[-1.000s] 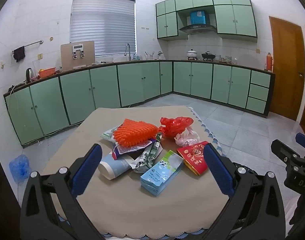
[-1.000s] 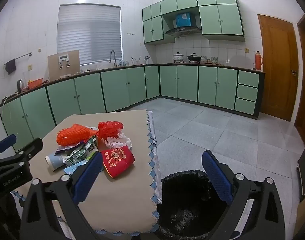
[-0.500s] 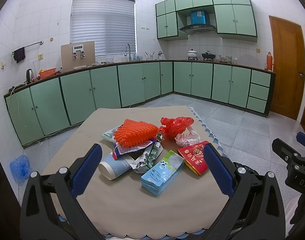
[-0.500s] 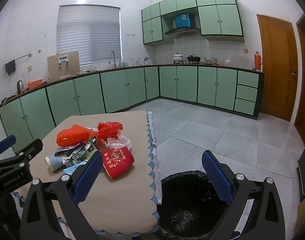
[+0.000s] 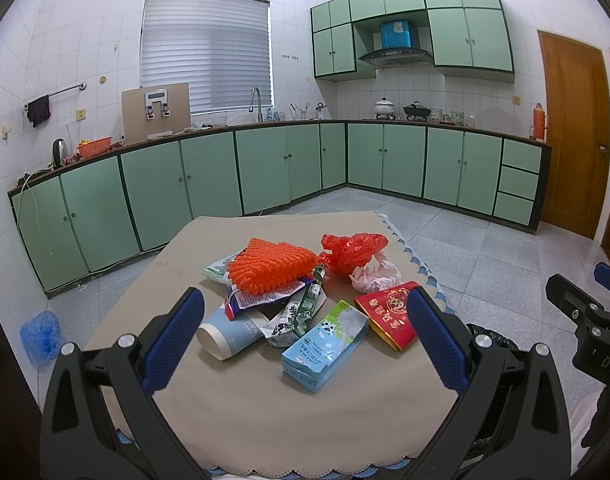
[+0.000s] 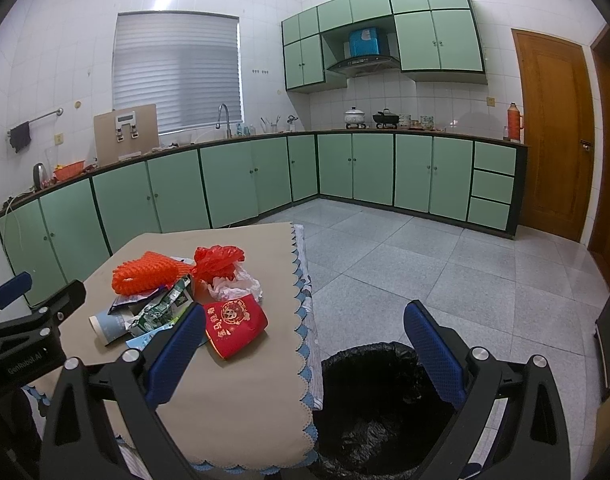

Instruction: Collect trash

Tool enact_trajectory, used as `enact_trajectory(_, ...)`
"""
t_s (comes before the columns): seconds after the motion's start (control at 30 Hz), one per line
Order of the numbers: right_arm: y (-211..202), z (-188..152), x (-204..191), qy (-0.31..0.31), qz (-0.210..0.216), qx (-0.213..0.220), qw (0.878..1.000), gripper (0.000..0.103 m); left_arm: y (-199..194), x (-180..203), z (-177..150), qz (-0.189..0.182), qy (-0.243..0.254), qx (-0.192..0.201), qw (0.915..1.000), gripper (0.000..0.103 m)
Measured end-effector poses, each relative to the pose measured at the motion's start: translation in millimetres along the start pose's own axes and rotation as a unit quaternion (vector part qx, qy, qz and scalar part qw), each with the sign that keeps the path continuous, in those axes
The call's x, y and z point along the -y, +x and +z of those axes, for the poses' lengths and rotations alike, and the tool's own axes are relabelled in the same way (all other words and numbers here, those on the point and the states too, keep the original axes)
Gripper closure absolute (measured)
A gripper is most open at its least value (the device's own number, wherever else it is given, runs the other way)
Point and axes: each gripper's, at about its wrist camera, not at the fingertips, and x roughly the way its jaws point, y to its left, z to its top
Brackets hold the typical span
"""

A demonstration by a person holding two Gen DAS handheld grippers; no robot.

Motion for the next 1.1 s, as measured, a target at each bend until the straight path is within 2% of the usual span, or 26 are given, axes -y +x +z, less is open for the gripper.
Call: enact_trajectory(1.1,-2.3,2.4,1.5,0.003,0.000,0.003,1.000,0.006,5.1,1.7,-4.2,0.000,0.003,-0.005,1.0000,0.005)
